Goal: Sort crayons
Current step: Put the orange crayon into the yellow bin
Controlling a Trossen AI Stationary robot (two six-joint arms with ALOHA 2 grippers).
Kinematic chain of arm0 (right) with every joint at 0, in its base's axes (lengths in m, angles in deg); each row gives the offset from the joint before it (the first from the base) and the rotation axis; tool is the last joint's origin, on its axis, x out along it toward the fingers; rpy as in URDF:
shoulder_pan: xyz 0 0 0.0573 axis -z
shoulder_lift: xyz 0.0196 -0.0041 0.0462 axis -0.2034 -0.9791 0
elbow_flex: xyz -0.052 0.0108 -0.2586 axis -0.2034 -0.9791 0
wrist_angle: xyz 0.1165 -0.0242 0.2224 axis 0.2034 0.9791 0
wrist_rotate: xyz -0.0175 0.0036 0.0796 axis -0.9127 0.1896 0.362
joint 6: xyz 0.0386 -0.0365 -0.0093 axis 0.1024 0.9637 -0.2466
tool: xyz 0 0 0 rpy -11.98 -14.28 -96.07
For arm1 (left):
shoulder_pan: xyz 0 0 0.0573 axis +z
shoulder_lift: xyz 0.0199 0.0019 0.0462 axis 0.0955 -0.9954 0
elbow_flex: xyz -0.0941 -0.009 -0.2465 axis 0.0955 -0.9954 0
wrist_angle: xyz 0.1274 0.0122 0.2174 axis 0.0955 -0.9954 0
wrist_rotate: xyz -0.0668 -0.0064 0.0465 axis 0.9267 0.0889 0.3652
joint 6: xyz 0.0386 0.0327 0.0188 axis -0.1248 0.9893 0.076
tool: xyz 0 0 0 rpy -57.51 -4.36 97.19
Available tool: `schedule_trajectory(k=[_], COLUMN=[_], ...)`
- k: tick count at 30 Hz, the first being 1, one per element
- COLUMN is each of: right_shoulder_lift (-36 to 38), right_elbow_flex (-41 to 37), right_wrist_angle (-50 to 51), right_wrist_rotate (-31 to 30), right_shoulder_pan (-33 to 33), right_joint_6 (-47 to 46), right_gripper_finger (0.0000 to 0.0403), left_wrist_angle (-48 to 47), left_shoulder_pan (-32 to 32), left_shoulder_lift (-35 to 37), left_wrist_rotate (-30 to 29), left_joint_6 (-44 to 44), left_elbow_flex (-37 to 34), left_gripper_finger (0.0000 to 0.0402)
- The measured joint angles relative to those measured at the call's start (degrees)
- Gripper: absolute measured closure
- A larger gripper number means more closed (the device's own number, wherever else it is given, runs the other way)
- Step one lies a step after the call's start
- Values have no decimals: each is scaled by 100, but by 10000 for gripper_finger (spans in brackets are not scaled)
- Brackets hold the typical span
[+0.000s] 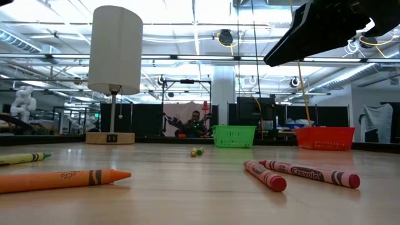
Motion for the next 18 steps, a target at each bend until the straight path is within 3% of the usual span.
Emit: schedule_trajectory(k=[10, 18], right_shoulder_lift=[0, 0], right_elbow_flex=[0, 0], right_wrist_angle=[-2, -2], right_wrist_rotate=[0, 0], right_shoulder_pan=[-1, 0], right_joint_6=[0, 0], right_gripper_finger=[259, 259], left_wrist_angle=[-924, -1009], left_shoulder_pan=[-774, -869], left_shoulder_lift=[-58, -387], left_wrist_rotate=[-45, -41], left_joint_6=[-1696, -1805], left_elbow_flex=[-2, -7], left_gripper_finger=[382, 382])
